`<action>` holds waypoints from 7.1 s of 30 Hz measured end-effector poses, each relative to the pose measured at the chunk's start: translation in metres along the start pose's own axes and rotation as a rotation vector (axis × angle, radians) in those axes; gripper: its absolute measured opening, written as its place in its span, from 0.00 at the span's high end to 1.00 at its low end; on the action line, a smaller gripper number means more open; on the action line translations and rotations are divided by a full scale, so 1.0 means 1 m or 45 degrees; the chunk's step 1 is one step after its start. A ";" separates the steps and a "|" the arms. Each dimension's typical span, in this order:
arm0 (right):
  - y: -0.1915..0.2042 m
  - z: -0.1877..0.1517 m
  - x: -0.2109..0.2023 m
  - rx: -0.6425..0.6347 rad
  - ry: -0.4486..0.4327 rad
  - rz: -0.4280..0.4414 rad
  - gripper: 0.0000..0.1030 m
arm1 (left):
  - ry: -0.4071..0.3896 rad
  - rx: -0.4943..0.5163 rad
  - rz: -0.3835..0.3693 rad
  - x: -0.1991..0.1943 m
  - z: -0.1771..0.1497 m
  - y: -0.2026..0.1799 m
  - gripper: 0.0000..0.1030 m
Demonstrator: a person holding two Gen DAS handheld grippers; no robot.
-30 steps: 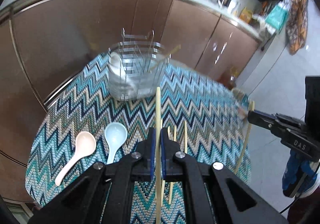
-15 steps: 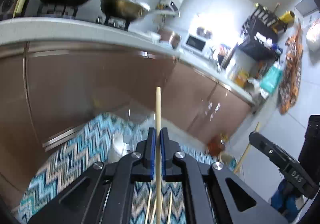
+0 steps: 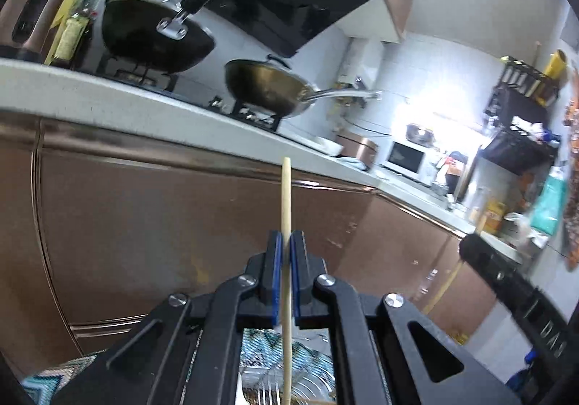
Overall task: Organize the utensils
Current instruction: 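Lift both chopsticks into the wire basket and open both tools, then pull both tools back from the basket above the table, then lower both tools toward the remaining chopsticks, then close the left tool on a chopstick while the right tool grasps another chopstick, then lift both held chopsticks up toward the wire basket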
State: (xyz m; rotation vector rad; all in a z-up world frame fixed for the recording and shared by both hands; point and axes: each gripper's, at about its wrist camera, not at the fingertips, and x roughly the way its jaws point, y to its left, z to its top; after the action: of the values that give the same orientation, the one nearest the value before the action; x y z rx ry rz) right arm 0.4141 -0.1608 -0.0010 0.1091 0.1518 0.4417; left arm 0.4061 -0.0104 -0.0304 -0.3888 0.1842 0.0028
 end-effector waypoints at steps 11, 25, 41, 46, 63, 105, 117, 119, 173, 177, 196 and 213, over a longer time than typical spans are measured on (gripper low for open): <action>-0.025 -0.067 0.034 0.005 0.064 -0.059 0.94 | -0.046 0.009 0.148 0.043 -0.063 -0.002 0.95; -0.021 -0.059 -0.015 0.050 0.078 -0.099 0.72 | -0.027 -0.013 0.159 -0.005 -0.064 0.013 0.65; 0.043 -0.010 -0.145 -0.007 0.069 -0.240 0.17 | -0.056 0.259 0.308 -0.170 -0.005 0.011 0.33; 0.070 -0.001 -0.186 -0.056 0.064 -0.238 0.01 | -0.054 0.284 0.333 -0.218 -0.004 0.020 0.32; 0.114 -0.014 -0.272 -0.121 0.064 -0.332 0.00 | -0.109 0.327 0.336 -0.318 -0.004 0.047 0.22; 0.059 -0.064 -0.236 0.127 0.409 -0.369 0.15 | 0.580 0.256 -0.138 -0.245 -0.055 0.060 0.22; -0.015 -0.145 -0.142 0.416 0.908 -0.214 0.71 | 1.224 0.284 -0.268 -0.100 -0.172 0.029 0.56; -0.024 -0.157 -0.130 0.463 0.972 -0.193 0.77 | 1.277 0.291 -0.255 -0.082 -0.185 0.027 0.60; 0.009 -0.167 -0.094 0.544 0.943 0.161 0.94 | 0.998 0.342 -0.377 -0.100 -0.138 0.031 0.96; 0.021 -0.144 -0.125 0.477 0.814 0.161 0.94 | 0.889 0.307 -0.392 -0.128 -0.116 0.028 0.96; 0.073 -0.047 -0.208 0.156 0.383 0.118 0.94 | 0.358 0.179 -0.417 -0.237 -0.008 0.030 0.96; 0.033 0.019 -0.094 0.005 -0.003 0.072 0.94 | -0.047 0.132 -0.219 -0.083 0.034 -0.022 0.96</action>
State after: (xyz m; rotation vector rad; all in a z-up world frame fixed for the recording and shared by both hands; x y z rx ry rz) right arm 0.3201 -0.1734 0.0340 0.1180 0.1476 0.4976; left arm 0.3312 -0.0153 0.0241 -0.3002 0.1135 -0.1680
